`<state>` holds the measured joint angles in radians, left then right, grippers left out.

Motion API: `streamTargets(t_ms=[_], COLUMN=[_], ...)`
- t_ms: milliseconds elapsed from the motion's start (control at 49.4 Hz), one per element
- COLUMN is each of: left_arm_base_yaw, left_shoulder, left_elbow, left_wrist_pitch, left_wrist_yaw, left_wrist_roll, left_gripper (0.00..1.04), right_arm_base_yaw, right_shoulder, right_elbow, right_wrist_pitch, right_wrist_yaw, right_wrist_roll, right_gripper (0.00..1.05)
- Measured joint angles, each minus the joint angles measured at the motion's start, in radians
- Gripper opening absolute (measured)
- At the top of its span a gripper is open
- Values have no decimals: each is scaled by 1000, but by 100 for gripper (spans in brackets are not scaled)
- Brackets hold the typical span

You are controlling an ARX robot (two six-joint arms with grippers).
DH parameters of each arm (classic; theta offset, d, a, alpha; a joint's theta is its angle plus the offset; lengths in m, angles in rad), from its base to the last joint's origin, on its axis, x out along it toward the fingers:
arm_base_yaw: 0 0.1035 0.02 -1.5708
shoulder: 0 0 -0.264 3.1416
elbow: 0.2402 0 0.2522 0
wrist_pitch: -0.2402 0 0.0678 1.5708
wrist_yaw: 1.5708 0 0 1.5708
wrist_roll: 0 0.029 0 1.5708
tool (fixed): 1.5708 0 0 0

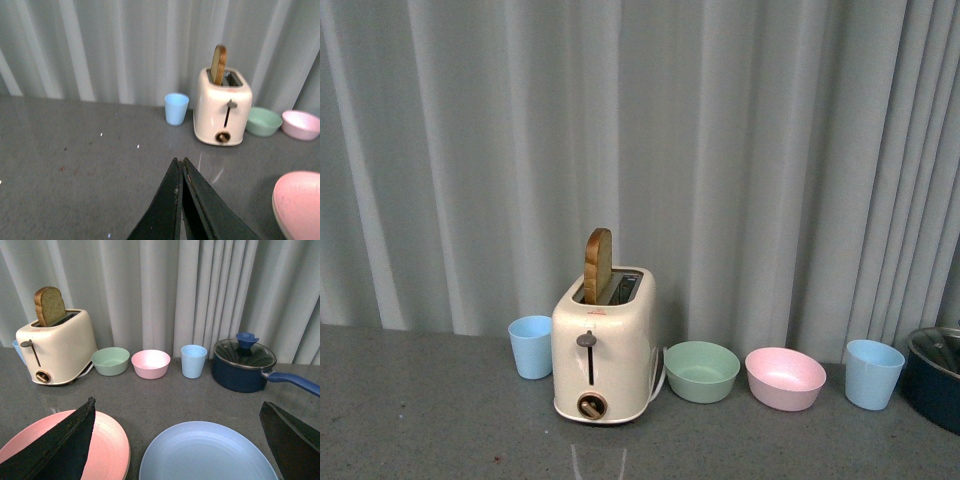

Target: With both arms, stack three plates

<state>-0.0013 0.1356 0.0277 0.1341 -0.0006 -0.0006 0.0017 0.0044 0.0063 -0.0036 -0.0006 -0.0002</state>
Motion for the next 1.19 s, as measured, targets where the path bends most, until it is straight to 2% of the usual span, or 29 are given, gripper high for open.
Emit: streamTargets(t_ms=[40,81,344,506,749,789,810,830,870,951,1073,1194], left_arm_base_yaw=[0,0,0,0,0,0,0,0,0,0,0,0], left_shoulder=[-67,-103,-131,-131,-132,-132,-132,-132,-132,-132,-132,-132], left_elbow=[0,0,0,0,0,0,0,0,0,0,0,0], left_wrist_pitch=[-97,-126,-134,-134,-134,-134,-134,-134,-134,-134,-134,-134], left_wrist_yaw=[1,0,1,0,0,1,1,0,0,1,1,1], left_wrist_roll=[0,0,0,-1,-1,0,0,0,-1,0,-1,0], left_gripper=[4,4,4,32,90,100,99,98,97,98,98,98], right_arm_base_yaw=[0,0,0,0,1,39,43,41,10,-87,-317,-491], right_shoulder=[0,0,0,0,2,78,145,166,241,354,622,988], right_elbow=[0,0,0,0,0,63,104,115,141,162,219,328], right_wrist_pitch=[0,0,0,0,-2,-151,-228,-245,-258,-184,76,266], right_wrist_yaw=[0,0,0,0,7,156,226,238,233,151,-39,-146], right_wrist_roll=[0,0,0,0,3,74,113,116,139,138,66,-3], right_gripper=[97,97,97,97,97,97,97,97,97,97,97,97])
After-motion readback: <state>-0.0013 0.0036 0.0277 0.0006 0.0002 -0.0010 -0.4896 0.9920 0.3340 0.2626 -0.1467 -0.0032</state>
